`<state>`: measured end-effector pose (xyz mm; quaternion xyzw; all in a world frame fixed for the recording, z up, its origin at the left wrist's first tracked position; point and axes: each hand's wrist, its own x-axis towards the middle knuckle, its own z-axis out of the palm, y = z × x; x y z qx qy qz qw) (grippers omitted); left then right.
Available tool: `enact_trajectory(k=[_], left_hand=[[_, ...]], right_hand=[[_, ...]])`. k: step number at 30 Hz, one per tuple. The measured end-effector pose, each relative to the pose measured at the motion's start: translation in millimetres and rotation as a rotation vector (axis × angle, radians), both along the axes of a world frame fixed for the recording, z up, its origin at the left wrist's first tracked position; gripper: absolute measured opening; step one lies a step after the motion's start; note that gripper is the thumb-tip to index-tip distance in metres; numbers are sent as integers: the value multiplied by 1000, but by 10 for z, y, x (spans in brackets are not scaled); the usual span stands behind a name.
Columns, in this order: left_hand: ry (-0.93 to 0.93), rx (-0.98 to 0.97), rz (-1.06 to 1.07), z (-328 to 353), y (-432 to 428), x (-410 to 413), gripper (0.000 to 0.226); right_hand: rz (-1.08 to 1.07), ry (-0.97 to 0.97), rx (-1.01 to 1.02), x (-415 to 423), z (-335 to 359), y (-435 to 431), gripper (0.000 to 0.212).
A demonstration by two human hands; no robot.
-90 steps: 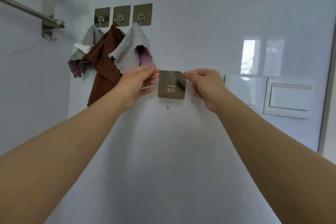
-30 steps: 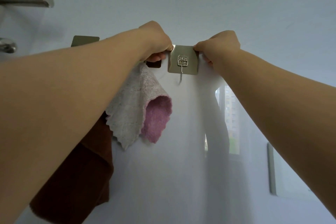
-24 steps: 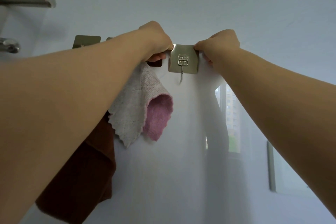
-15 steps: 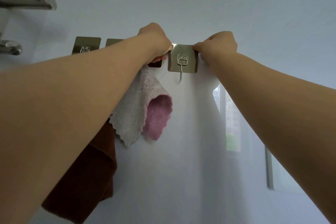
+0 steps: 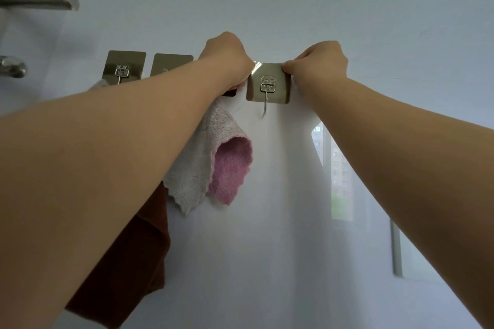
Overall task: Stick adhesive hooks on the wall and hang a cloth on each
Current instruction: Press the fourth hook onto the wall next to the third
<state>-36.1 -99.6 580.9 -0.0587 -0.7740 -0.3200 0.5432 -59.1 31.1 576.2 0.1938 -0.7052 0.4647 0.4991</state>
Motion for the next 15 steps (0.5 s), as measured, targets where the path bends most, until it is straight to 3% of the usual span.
enact_trajectory(k=[6, 15], left_hand=[[22, -53, 60, -42, 10, -15, 12], [42, -73, 120, -86, 36, -32, 29]], right_hand=[[-34, 44, 54, -14, -43, -6, 17], [-120, 100, 71, -14, -112, -37, 19]])
